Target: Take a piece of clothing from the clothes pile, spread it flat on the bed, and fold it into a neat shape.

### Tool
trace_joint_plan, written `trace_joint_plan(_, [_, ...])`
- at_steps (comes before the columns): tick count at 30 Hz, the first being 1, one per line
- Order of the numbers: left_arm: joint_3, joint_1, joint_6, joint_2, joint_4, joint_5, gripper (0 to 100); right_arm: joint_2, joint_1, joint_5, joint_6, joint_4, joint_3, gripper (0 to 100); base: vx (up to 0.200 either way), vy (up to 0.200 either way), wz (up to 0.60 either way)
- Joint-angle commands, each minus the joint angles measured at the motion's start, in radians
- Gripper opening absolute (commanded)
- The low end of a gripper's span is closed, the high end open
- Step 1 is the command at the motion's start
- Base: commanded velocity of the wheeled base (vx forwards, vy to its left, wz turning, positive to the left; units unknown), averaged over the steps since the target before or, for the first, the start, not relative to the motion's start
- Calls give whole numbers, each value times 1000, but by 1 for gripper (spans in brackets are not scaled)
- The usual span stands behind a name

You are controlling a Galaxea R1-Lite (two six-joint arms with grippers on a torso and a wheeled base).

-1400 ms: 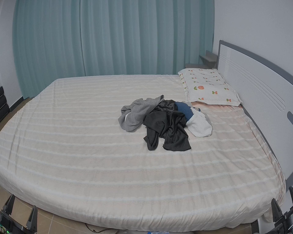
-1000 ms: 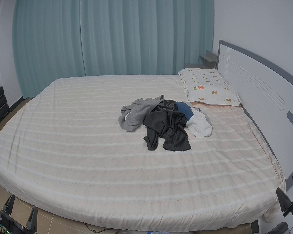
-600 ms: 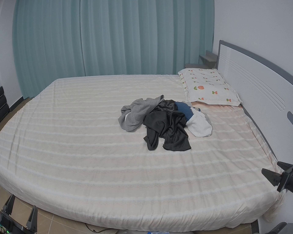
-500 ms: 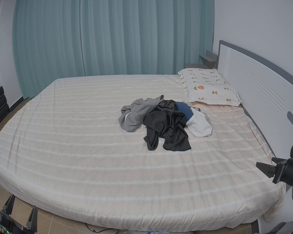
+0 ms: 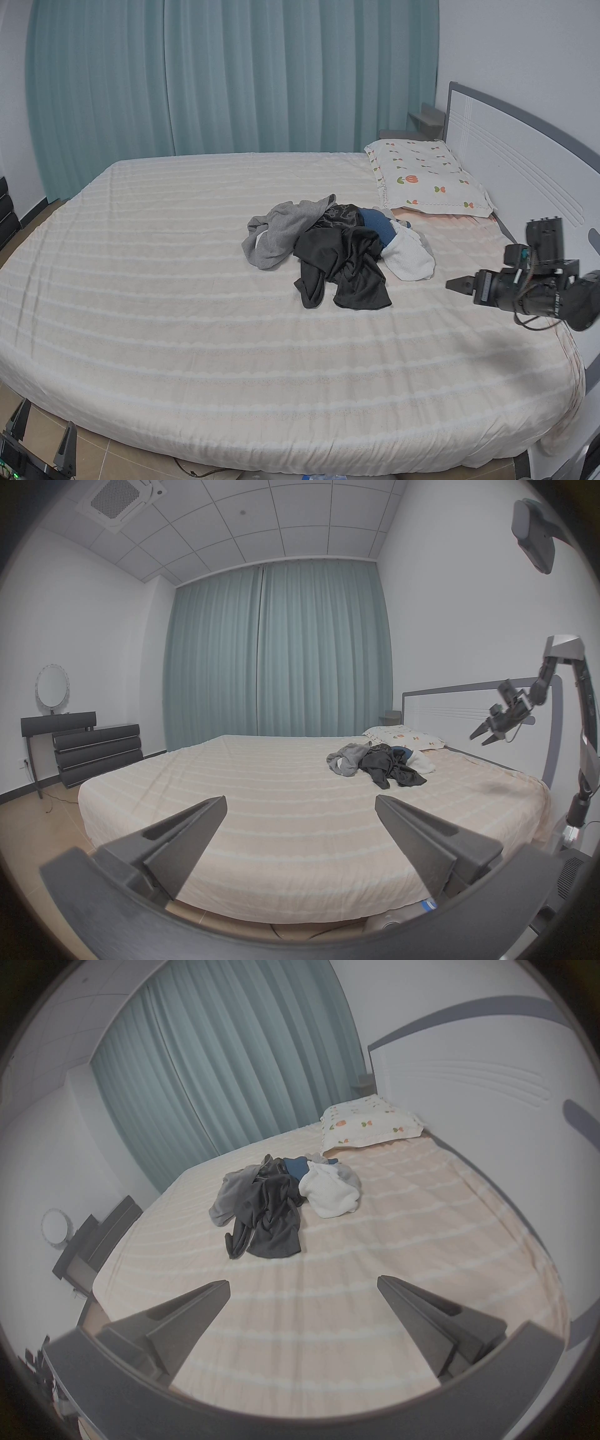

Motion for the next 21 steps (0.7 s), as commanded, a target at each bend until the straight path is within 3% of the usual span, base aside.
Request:
trace_joint_plan(1, [15,0,0,-18,0,0,100,670,101,-62,128,-95,-479,100,0,0,0])
trace_joint_plan(18, [15,0,0,-18,0,0,100,920,170,-64,210,-44,-790,100,0,0,0])
trace_joint_plan(21, [15,0,0,-18,0,0,100,954,169,-88,220,-43,-841,100,0,0,0])
